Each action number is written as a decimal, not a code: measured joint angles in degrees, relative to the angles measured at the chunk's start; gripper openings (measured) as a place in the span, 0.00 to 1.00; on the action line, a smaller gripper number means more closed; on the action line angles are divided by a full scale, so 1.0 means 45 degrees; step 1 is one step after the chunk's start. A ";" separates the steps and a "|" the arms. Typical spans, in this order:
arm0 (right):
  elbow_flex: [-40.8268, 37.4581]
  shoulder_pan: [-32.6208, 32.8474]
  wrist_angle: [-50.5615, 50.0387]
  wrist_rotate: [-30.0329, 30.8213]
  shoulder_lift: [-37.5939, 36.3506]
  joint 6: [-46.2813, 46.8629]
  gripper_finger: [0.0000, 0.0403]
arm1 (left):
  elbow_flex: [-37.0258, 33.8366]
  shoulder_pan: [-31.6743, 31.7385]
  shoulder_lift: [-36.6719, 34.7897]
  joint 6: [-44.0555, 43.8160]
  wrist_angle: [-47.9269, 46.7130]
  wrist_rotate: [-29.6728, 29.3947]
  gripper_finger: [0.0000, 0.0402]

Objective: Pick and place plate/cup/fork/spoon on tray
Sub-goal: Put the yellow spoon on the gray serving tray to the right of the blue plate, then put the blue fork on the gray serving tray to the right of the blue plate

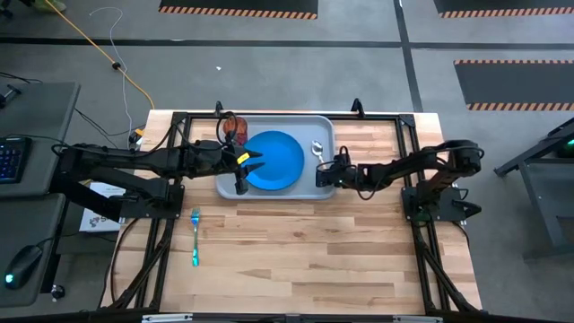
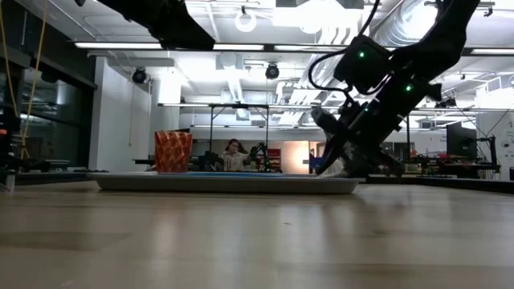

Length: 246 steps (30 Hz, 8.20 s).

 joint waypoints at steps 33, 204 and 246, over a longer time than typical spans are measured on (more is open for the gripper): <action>0.3343 -0.2169 -0.1294 -0.0238 0.0428 -0.7234 0.05 | -0.0008 -0.0002 0.0002 -0.0036 0.0398 -0.0001 0.29; -0.0282 -0.2079 0.5381 -0.3299 -0.1942 -1.2229 0.00 | -0.1419 -1.2718 0.4535 -2.5396 -1.0306 0.0305 0.03; -0.0282 -0.0254 0.6931 -0.7853 -0.1942 -1.2740 0.28 | -0.2557 -0.0297 0.4770 -0.2710 0.9755 0.6527 0.01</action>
